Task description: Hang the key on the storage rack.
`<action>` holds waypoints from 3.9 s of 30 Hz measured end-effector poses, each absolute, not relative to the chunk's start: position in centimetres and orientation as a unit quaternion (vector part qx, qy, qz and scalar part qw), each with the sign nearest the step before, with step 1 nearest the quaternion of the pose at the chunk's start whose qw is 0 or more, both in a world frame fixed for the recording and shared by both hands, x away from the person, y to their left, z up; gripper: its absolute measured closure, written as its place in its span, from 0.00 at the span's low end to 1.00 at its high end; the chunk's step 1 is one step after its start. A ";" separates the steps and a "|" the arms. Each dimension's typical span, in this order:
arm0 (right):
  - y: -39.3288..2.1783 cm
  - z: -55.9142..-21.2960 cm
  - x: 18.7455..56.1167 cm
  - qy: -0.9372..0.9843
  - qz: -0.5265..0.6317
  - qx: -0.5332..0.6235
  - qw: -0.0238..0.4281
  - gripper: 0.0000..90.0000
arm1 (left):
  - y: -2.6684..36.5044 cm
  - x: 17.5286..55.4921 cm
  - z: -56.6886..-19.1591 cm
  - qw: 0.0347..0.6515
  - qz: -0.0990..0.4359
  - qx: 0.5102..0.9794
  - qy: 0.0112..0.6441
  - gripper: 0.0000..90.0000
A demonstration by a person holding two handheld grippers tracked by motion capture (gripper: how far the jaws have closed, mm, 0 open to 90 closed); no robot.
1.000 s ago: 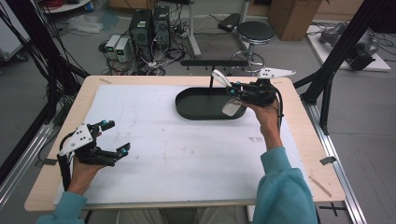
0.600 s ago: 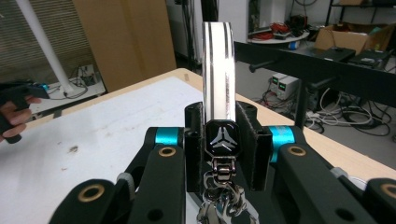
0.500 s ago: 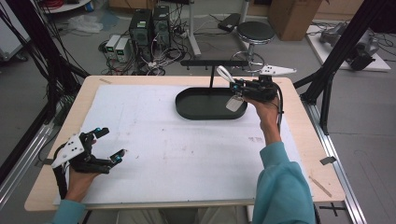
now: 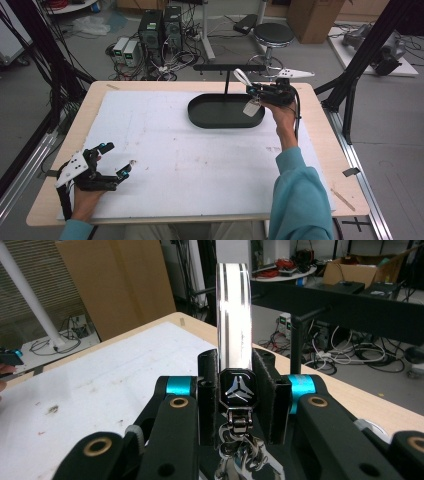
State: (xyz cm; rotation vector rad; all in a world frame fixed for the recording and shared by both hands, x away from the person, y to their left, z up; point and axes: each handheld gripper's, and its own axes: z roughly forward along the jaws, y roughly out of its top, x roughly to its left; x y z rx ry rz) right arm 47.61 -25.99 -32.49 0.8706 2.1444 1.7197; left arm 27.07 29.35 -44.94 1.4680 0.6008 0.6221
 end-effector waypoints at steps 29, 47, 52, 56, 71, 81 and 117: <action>-25.9 -34.6 50.3 0.730 0.573 0.345 0.143 0.83 | 29.5 27.1 -45.8 0.661 0.278 0.641 0.274 0.02; -26.0 -36.0 51.4 0.717 0.574 0.365 0.153 0.83 | 29.4 27.1 -45.8 0.661 0.278 0.642 0.272 0.02; -25.8 -36.3 51.6 0.717 0.569 0.367 0.164 0.83 | 29.4 27.1 -45.8 0.661 0.280 0.643 0.269 0.02; -25.5 -36.6 51.7 0.714 0.569 0.375 0.162 0.83 | 29.4 27.0 -45.8 0.660 0.280 0.643 0.268 0.02; -24.5 -37.2 52.1 0.711 0.550 0.396 0.188 0.81 | 29.4 27.0 -45.8 0.659 0.281 0.644 0.267 0.02; -24.0 -37.2 52.0 0.702 0.542 0.419 0.194 0.78 | 29.3 27.0 -45.8 0.658 0.283 0.644 0.268 0.02; -25.9 -35.2 40.8 0.679 0.617 0.289 0.273 0.01 | 29.4 27.0 -45.8 0.660 0.285 0.639 0.274 0.02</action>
